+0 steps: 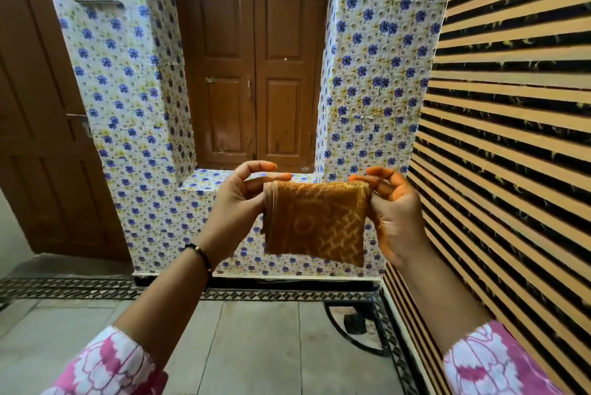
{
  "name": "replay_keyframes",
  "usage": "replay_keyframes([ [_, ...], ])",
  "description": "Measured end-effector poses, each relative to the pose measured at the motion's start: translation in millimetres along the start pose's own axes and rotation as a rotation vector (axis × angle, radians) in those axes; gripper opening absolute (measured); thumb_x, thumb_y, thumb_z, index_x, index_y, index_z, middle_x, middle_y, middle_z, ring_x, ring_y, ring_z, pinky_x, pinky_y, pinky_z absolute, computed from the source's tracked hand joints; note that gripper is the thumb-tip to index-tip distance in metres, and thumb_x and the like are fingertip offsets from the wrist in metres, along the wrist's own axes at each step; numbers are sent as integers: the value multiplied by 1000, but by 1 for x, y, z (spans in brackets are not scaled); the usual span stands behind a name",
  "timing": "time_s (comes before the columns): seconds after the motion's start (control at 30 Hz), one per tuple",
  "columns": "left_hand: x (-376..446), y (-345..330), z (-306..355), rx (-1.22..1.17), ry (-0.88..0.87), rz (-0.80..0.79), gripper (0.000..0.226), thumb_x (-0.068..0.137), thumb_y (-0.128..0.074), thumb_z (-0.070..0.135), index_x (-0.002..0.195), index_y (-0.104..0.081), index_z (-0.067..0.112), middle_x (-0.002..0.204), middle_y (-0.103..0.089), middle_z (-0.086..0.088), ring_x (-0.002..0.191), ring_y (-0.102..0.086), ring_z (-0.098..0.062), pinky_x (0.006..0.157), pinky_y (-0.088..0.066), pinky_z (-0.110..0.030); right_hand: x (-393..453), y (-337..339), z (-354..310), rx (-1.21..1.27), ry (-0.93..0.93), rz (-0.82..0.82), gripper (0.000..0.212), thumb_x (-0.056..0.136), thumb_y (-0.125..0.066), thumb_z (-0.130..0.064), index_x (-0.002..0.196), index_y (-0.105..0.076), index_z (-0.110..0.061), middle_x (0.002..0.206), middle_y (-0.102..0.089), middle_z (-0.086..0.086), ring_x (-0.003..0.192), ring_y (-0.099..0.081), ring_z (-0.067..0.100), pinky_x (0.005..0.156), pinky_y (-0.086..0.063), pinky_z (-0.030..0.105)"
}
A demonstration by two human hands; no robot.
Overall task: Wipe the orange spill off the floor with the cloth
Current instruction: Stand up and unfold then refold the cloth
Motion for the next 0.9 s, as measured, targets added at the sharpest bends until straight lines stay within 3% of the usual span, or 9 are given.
replay_keyframes([
  [0.07,-4,-3,-5,72,80,-30,21,91,-53,-1,109,-61,8,79,-74,2,67,-67,-7,51,-51,-18,-1,3,7,-91,-112,8,15,89,-56,0,97,-64,-11,82,-70,4,72,-65,16,56,-53,23],
  [0.13,-11,-6,-10,115,146,-52,18,93,-53,3,102,-67,10,74,-73,2,61,-66,-7,47,-47,-15,-4,6,12,-188,-214,4,12,92,-55,-8,94,-67,-10,72,-68,0,65,-61,14,52,-50,23],
  [0.3,-25,-5,-23,97,245,63,10,91,-58,10,95,-67,11,80,-73,-14,64,-66,-22,46,-49,-26,-22,11,22,-271,-306,-28,18,94,-51,-5,86,-66,-10,65,-65,1,59,-59,14,52,-50,24],
  [0.43,-35,-11,-26,3,329,105,19,89,-60,9,108,-62,8,77,-73,-8,53,-62,-16,39,-45,-21,-42,18,27,-159,-322,11,22,98,-45,-10,93,-66,-12,80,-70,4,72,-66,15,65,-55,29],
  [0.53,-45,-21,-23,-143,400,124,30,79,-64,16,109,-63,11,78,-73,-8,55,-66,-15,42,-50,-23,-67,29,38,26,-315,-44,27,96,-46,-31,108,-65,-14,97,-71,7,88,-66,18,75,-54,31],
  [0.63,-59,-30,-24,-205,446,139,30,76,-65,14,105,-66,10,77,-72,-10,60,-67,-16,48,-55,-26,-100,32,59,85,-411,-166,66,75,-66,-55,126,-53,-16,115,-66,7,102,-63,20,81,-50,32],
  [0.7,-70,-32,-26,-162,470,150,21,83,-63,11,104,-68,9,79,-71,-12,62,-68,-17,51,-56,-28,-116,29,66,52,-465,-197,51,74,-73,-41,118,-58,-18,112,-69,2,104,-64,17,86,-50,31],
  [0.77,-84,-35,-29,-78,470,157,16,87,-62,13,101,-68,9,78,-71,-10,64,-68,-17,50,-54,-26,-124,30,65,55,-457,-111,34,75,-69,-25,108,-62,-17,105,-72,2,101,-66,19,91,-50,37],
  [0.9,-119,-44,-34,78,546,89,26,97,-49,21,85,-68,7,68,-71,-5,62,-66,-17,46,-48,-19,-138,34,54,86,-424,35,33,76,-66,-26,106,-64,-12,104,-72,10,100,-66,27,88,-52,44],
])
Point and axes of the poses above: each hand's wrist, its own x-axis towards the middle knuckle, its own y-axis out of the back of the hand, z = x × y, the point moved 3 cm from there along x, towards the middle knuckle
